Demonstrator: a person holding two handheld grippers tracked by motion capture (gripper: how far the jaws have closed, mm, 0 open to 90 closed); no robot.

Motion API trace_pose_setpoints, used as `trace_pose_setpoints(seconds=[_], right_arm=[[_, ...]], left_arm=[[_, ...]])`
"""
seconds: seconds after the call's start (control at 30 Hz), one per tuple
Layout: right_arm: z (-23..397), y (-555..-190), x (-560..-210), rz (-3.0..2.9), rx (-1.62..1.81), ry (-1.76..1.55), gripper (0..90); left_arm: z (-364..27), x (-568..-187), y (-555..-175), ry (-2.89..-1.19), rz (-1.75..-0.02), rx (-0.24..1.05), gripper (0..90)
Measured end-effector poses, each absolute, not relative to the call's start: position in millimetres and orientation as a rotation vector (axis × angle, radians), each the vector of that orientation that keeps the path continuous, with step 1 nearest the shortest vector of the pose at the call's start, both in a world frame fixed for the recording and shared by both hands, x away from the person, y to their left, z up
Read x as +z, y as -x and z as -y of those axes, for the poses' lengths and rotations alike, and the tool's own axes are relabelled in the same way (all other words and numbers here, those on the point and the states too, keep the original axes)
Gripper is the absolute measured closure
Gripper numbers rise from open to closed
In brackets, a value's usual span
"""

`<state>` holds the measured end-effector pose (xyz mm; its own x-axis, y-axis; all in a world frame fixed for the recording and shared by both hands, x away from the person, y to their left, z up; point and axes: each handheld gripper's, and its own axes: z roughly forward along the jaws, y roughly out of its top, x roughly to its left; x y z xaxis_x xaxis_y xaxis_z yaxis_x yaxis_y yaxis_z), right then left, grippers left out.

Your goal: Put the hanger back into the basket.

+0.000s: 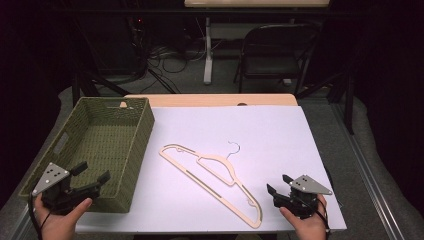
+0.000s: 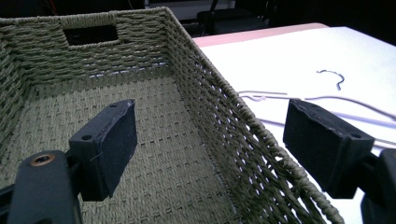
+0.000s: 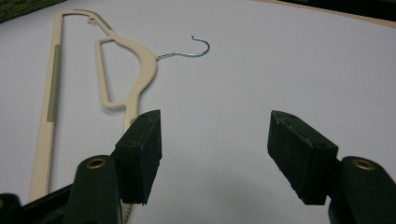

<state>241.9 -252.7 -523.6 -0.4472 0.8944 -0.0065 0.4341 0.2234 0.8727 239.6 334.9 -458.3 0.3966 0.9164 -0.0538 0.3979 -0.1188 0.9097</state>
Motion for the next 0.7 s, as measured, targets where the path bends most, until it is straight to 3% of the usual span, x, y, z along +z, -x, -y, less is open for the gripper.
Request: trace_pose_setpoints(seconds=[0.7], right_arm=[[238,-256,-505,-2.169,1.033,-1.207,45.8]], left_arm=[[-336,-456,-236,-1.706,-1.176,0.699,18.0]])
